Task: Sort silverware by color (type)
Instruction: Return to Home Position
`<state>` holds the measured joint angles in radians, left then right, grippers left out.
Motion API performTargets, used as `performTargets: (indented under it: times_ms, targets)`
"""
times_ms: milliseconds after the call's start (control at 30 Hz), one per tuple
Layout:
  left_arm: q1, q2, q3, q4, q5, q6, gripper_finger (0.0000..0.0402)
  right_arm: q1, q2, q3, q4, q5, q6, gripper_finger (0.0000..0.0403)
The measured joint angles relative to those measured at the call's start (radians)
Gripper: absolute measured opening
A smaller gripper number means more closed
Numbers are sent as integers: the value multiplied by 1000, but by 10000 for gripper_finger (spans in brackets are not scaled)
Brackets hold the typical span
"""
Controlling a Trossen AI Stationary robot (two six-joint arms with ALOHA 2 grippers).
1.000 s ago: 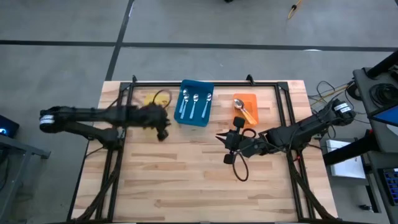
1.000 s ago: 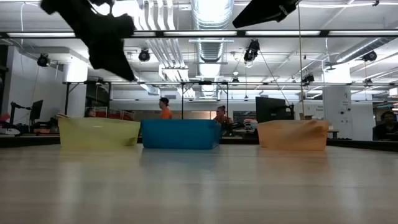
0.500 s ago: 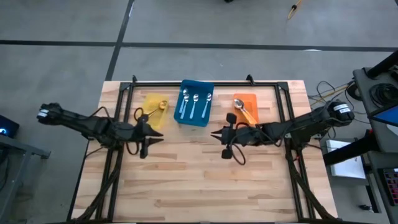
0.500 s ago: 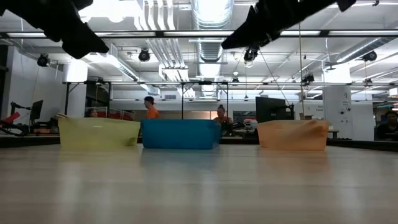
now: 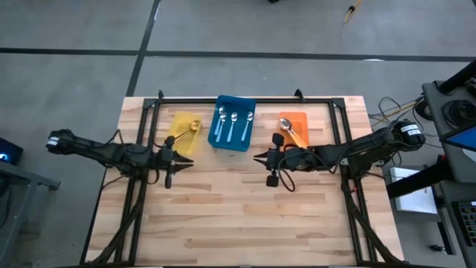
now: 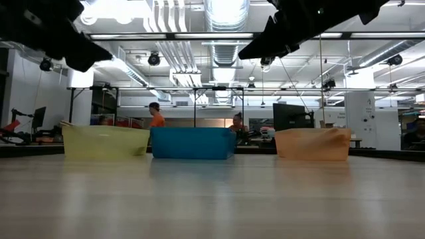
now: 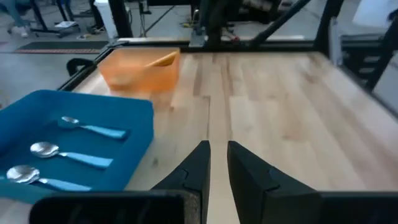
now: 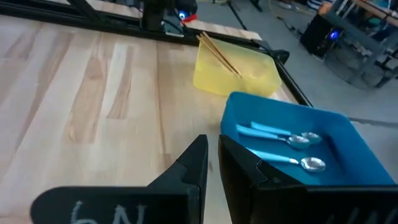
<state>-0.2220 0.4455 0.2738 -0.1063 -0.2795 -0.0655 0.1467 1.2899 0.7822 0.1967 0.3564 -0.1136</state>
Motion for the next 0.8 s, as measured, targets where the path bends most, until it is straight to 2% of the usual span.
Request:
performTargets:
  times_ms: [200, 333, 433, 567, 800]
  targets:
    - [115, 1, -30, 25, 17, 32, 36, -1, -30, -10, 2, -50, -16, 31]
    - [220, -10, -24, 25, 183, 64, 36, -6, -57, -45, 45, -54, -26, 31]
    - [280, -30, -24, 4, 270, 78, 36, -10, -88, -106, 107, -53, -31, 31]
    - [332, -77, -25, -6, 345, 84, 36, -17, -147, -209, 218, -66, -30, 31]
    - [348, -165, -54, 11, 464, 73, 36, -54, -266, -396, 437, -174, -26, 31]
